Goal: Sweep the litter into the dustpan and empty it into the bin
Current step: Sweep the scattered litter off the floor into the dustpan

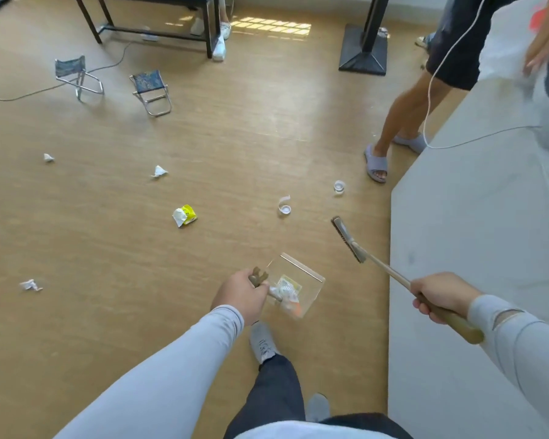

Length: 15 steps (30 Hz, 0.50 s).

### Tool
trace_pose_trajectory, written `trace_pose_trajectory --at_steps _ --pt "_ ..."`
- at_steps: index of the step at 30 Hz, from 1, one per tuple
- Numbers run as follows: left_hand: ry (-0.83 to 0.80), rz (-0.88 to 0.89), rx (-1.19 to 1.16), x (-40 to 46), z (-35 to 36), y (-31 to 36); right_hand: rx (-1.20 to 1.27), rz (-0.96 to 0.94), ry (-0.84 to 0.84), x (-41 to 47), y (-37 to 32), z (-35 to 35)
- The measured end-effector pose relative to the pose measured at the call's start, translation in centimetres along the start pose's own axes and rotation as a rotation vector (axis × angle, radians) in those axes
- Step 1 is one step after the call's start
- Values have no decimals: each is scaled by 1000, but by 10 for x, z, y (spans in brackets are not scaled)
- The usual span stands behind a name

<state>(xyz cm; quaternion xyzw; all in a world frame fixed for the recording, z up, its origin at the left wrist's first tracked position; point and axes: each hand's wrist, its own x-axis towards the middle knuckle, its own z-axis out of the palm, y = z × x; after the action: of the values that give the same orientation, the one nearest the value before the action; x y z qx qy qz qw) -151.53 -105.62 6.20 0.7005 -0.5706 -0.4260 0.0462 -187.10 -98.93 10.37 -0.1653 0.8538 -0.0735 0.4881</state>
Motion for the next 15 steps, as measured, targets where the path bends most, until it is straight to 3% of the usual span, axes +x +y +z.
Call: trace_pose_trajectory --at_steps 15 --pt "-84 -66 -6 183 -1 105 -61 -29 24 122 -179 -58"
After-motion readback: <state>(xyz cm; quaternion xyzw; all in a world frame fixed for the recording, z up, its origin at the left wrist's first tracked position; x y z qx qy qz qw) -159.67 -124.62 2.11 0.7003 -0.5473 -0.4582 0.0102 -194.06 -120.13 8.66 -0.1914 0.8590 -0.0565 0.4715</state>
